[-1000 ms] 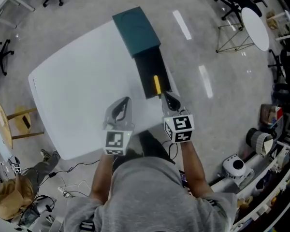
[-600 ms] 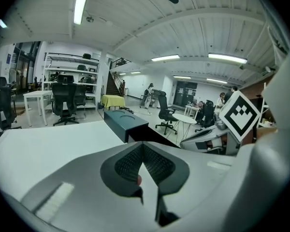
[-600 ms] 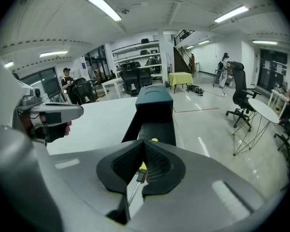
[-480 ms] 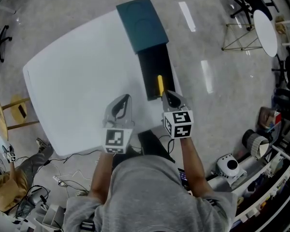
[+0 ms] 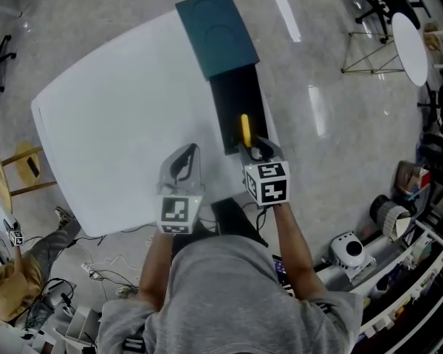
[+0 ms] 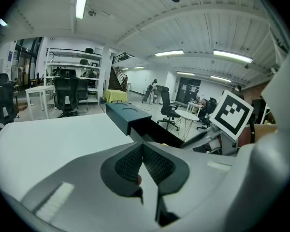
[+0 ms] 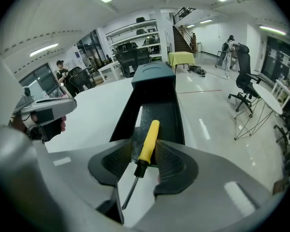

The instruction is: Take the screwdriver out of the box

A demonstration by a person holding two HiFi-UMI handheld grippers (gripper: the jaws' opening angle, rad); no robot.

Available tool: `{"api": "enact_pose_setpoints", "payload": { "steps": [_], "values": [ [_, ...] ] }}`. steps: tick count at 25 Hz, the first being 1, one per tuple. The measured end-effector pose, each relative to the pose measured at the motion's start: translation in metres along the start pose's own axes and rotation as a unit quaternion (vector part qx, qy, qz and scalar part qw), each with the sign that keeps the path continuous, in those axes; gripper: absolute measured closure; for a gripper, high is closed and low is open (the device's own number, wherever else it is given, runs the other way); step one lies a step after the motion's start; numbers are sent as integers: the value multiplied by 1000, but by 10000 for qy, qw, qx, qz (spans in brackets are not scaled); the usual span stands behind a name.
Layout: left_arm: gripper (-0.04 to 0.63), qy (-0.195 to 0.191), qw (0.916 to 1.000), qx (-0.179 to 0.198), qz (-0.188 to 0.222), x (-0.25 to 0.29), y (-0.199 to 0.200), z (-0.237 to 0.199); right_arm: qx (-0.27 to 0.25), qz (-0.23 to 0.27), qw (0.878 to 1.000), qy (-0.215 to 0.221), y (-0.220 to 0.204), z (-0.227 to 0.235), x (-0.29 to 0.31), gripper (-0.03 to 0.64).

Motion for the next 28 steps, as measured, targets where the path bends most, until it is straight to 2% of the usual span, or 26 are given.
{"api": "enact_pose_setpoints", "payload": {
  "steps": [7,14,17,28],
  "values": [
    [583,87,9999,-40,-37,1,-2,-3,-46,-306,9995,-80,-1,3,9,460],
    [583,116,9999,-48,-53,5,-5,-6,-138,-526,9983,-212,0,6,19,500],
    [584,129,9999,-38,-54,5,-3,-6,-179,-559,9980,-231,1,6,19,527],
    [583,226,9997,-9,-4,-4,1,-8,-163,-434,9988,-129,1,5,18,534]
  ]
}}
Point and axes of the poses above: the fingertips, and each gripper's own axes: x forward along the fingers, z to its right, y out of its top, the point moved 6 cm from there along -x, backward along the fingers, and after that the axes turned 1 degree about x, right-handed, at the moved point
